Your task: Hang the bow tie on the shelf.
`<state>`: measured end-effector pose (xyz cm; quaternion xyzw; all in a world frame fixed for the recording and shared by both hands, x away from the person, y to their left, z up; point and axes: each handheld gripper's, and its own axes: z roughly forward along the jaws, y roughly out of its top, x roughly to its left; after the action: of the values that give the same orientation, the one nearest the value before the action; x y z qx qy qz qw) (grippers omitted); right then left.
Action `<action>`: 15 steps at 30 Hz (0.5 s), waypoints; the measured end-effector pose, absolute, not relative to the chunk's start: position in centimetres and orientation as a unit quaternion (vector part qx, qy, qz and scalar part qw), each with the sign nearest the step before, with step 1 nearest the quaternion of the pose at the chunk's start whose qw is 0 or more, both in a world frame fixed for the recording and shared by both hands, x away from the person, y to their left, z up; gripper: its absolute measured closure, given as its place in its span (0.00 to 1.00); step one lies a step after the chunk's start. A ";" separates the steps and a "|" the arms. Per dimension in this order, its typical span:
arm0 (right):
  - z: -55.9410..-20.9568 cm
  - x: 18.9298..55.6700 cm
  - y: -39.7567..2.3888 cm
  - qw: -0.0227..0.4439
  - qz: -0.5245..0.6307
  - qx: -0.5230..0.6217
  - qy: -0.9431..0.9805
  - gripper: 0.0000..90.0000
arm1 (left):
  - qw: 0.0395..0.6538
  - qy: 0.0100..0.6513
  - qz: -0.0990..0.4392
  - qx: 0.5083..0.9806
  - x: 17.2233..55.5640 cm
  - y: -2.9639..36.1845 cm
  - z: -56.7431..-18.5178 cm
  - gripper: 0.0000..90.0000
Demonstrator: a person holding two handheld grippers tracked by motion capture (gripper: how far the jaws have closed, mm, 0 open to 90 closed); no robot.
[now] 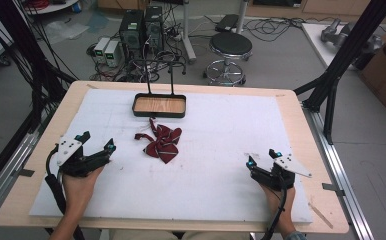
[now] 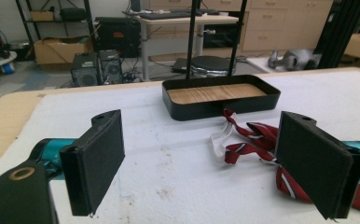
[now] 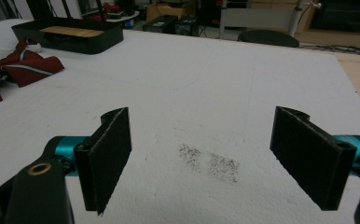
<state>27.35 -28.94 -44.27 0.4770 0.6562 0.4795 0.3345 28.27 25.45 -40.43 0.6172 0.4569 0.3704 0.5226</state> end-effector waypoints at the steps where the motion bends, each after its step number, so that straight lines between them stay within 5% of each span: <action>1: -44.3 27.3 -28.9 0.335 0.479 0.477 0.656 0.22 | 0.522 0.457 0.368 0.620 28.3 25.4 -40.4 0.18; 15: -44.3 27.4 -28.9 0.337 0.474 0.473 0.662 0.22 | 0.516 0.461 0.351 0.631 28.6 25.0 -40.8 0.17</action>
<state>27.43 -28.88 -44.33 0.4731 0.6615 0.4742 0.3373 28.63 24.98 -40.78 0.6311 0.4613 0.3506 0.5157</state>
